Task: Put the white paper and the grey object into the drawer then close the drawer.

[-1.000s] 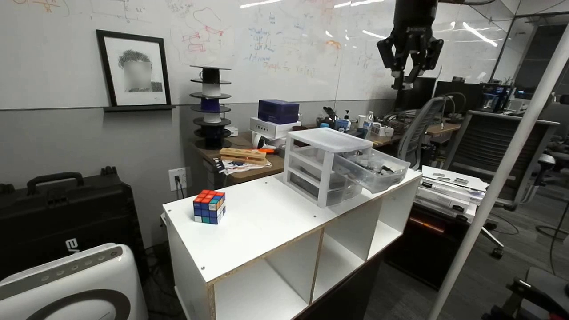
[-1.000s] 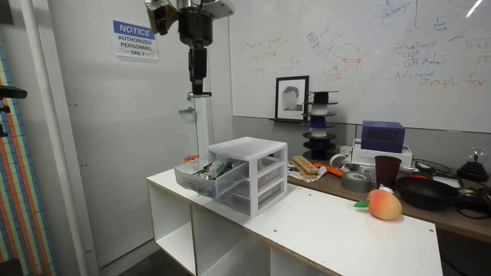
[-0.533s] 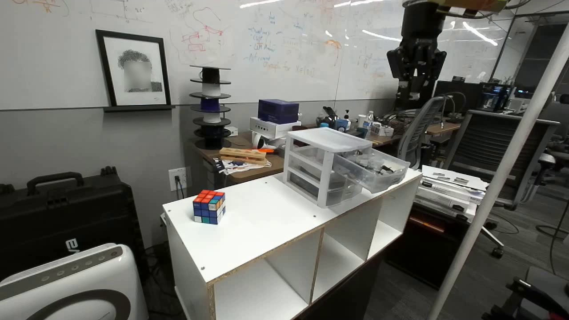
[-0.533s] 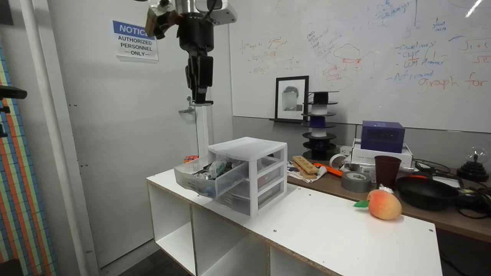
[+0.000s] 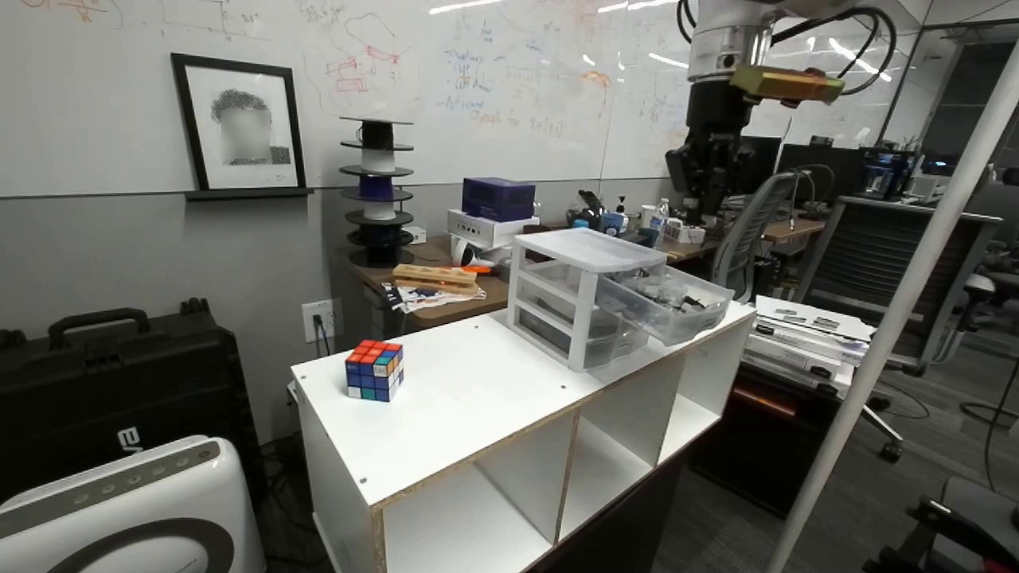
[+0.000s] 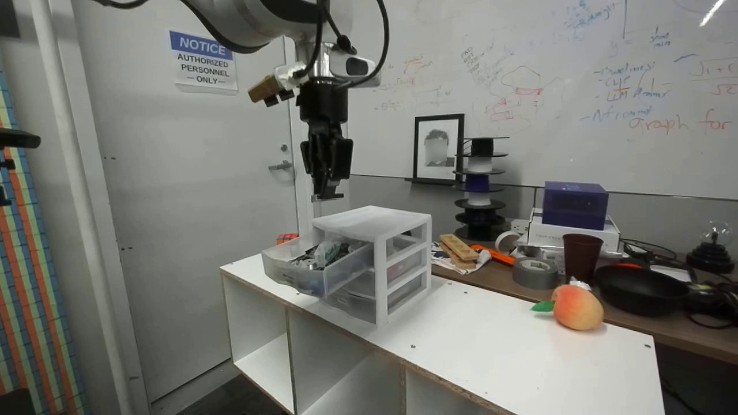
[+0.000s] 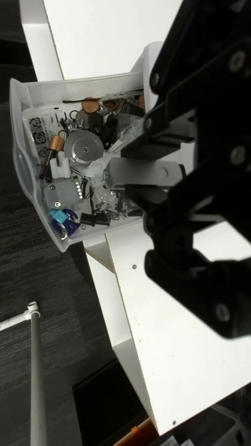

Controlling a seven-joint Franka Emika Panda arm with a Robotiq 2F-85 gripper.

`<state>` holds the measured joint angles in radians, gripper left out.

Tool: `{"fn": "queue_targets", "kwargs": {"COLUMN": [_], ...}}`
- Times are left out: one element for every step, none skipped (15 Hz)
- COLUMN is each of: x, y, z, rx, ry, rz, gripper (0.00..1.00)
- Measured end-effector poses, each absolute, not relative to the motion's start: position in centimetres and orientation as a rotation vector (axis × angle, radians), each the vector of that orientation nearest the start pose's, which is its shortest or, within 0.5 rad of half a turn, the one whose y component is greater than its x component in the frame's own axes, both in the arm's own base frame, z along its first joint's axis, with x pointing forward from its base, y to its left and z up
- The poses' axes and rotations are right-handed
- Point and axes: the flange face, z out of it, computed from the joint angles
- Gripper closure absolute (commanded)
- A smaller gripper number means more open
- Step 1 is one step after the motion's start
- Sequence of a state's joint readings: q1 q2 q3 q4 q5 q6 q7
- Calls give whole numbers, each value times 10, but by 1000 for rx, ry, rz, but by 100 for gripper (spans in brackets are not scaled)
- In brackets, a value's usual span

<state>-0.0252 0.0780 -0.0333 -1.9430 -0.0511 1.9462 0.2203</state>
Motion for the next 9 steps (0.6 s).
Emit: {"fn": "queue_targets", "kwargs": {"x": [573, 578, 583, 588, 591, 592, 593, 592, 591], "y": [-32, -27, -23, -19, -15, -10, -4, 3, 9], "z": [423, 410, 397, 385, 374, 365, 357, 350, 347], "rx": [-3171, -3174, -3176, -3177, -3178, -3176, -3172, -3166, -3159], "ry": [395, 378, 363, 347, 330, 308, 282, 250, 218], "rz": [135, 164, 194, 223, 251, 279, 304, 328, 347], "gripper": [89, 89, 89, 89, 89, 89, 89, 89, 89]}}
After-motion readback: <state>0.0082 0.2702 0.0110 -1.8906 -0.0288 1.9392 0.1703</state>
